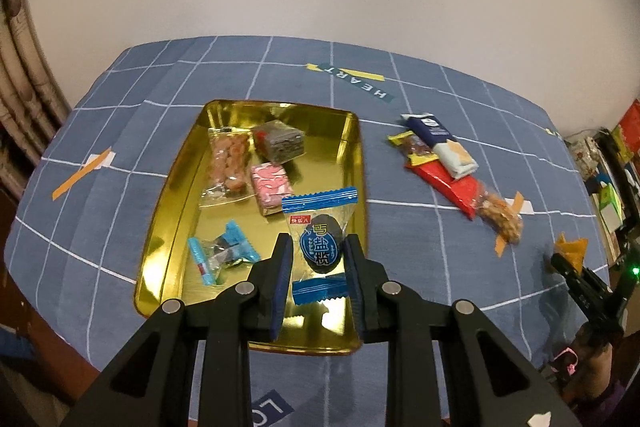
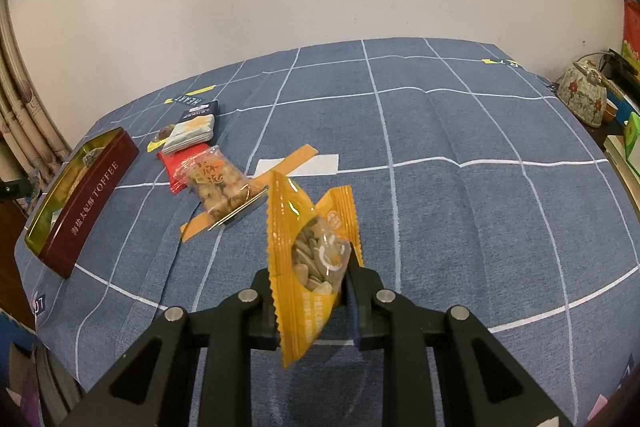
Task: Organize snacks
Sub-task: 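Carry the blue candy into the tin and open the left gripper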
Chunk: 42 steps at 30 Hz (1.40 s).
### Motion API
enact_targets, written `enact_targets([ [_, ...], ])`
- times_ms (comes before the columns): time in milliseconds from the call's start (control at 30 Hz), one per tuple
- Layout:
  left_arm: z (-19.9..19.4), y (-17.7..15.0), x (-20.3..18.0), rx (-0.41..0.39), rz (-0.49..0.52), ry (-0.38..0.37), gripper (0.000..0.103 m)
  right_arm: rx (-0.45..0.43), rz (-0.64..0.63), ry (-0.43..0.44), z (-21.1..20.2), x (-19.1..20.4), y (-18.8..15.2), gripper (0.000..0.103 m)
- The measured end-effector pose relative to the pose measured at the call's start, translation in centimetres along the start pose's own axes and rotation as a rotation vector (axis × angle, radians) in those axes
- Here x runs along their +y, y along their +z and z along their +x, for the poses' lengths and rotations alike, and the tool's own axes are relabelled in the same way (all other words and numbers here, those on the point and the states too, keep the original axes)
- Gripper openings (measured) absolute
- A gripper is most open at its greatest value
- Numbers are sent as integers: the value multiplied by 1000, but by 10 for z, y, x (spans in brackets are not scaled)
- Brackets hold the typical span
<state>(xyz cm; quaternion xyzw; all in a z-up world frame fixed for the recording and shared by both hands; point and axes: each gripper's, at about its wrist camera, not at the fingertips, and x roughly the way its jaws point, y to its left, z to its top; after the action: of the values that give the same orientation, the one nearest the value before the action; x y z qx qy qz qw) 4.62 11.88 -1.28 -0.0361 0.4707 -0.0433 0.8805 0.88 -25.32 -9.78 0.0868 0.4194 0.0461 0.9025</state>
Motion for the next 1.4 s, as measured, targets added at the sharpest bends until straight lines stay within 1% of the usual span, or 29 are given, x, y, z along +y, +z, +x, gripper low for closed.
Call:
enact_targets([
  [133, 8, 1, 19, 14, -45, 1, 23, 2, -1, 1, 0, 0, 0, 23],
  [367, 30, -4, 40, 51, -85, 40, 23, 8, -1, 7, 3, 2, -1, 23],
  [1033, 56, -15, 36, 95, -44, 73, 23, 18, -1, 18, 5, 2, -1, 23],
  [1400, 60, -16, 34, 100, -23, 103, 24, 19, -2, 18, 6, 2, -1, 23],
])
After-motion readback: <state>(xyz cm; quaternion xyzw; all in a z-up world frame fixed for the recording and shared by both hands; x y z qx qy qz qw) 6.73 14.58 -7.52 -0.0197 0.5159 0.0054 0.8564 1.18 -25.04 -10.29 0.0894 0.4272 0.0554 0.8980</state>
